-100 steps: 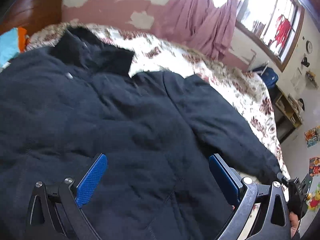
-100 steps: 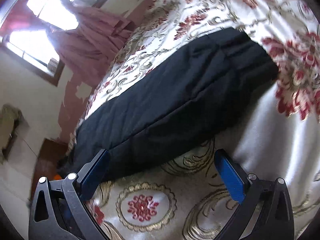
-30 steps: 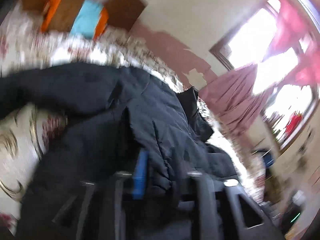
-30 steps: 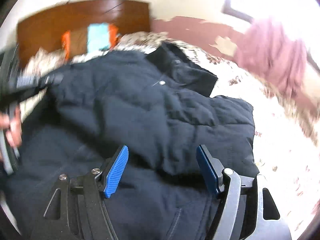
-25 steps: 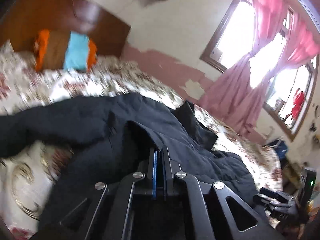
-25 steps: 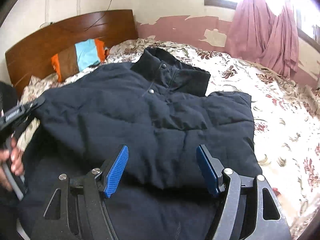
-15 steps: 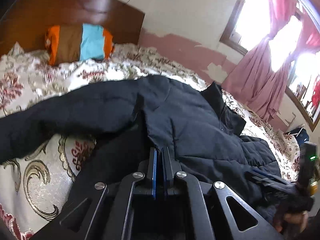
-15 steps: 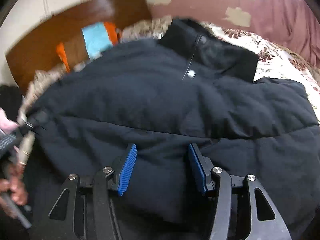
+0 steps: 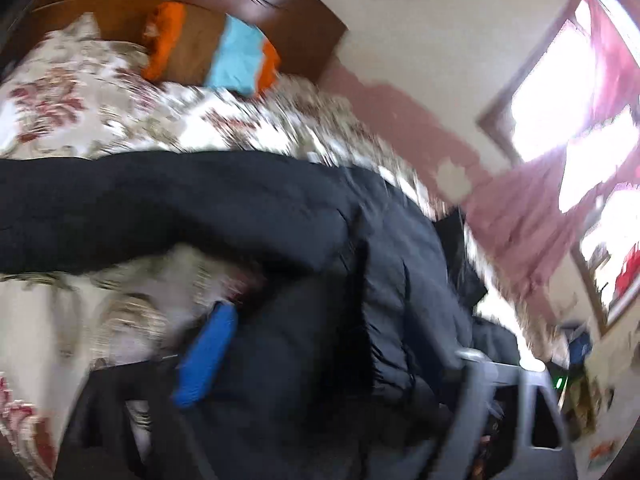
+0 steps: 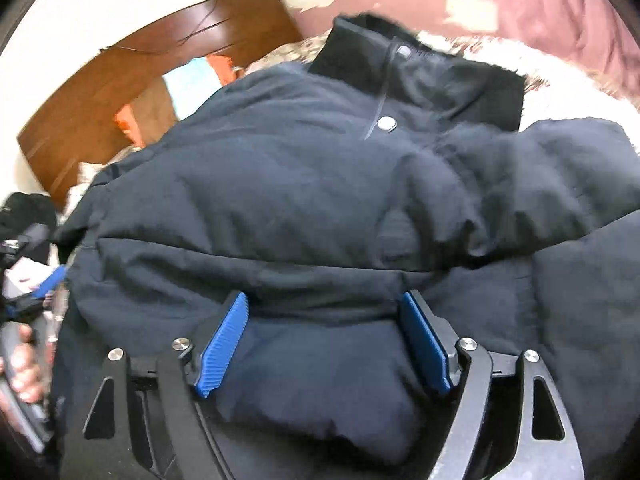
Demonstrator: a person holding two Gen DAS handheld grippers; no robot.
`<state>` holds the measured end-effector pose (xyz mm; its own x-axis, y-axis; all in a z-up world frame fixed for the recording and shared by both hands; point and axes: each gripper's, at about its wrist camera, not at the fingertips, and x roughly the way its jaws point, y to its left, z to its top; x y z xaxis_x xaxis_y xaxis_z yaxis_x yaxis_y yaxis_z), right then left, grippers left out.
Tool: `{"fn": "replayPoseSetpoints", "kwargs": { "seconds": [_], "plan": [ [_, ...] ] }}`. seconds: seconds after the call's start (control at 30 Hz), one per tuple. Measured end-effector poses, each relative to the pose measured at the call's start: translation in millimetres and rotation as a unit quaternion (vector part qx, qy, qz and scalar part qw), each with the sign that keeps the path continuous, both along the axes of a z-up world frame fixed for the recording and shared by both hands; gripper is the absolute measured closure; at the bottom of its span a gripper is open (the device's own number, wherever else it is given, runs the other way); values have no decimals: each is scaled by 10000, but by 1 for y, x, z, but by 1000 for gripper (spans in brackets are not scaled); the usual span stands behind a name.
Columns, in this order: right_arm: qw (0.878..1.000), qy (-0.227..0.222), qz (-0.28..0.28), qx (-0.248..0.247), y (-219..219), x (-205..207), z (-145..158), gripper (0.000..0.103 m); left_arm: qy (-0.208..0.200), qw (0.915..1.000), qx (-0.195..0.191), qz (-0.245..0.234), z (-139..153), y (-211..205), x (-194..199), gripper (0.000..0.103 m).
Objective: Fold large clothes
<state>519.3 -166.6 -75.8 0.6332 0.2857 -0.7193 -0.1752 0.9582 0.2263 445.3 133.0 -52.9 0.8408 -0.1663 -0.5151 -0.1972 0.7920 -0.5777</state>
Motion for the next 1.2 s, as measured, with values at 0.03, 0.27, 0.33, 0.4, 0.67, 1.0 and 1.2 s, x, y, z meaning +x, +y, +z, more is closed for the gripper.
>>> {"fn": "replayPoseSetpoints", "kwargs": {
  "seconds": [0.03,0.27,0.33,0.4,0.67,1.0,1.2],
  "plan": [
    [9996,-146,-105,-211,4,-3,6,27,-109,9998,-106,114,2,11,-9,12],
    [9967,-654,25,-475,45,-9,43,20,-292,9894,-1126,869,-6,96,-58,9],
    [9963,-668,160,-510,69,-2,52,20,-221,9818,-1437,1220,-13,117,-67,9],
    [9952,-736,215,-616,94,1,59,20,151,9710,-1665,1712,-28,140,-78,9],
    [9857,-878,3,-1440,186,22,60,20,631,9165,-3153,2379,-86,191,-99,9],
    [9802,-868,-413,-1731,219,41,45,11,758,9278,-2771,2380,-87,215,-88,46],
    [9840,-1065,-259,-1407,209,33,45,10,304,9487,-2011,2419,-60,227,-87,93]
  ]
}}
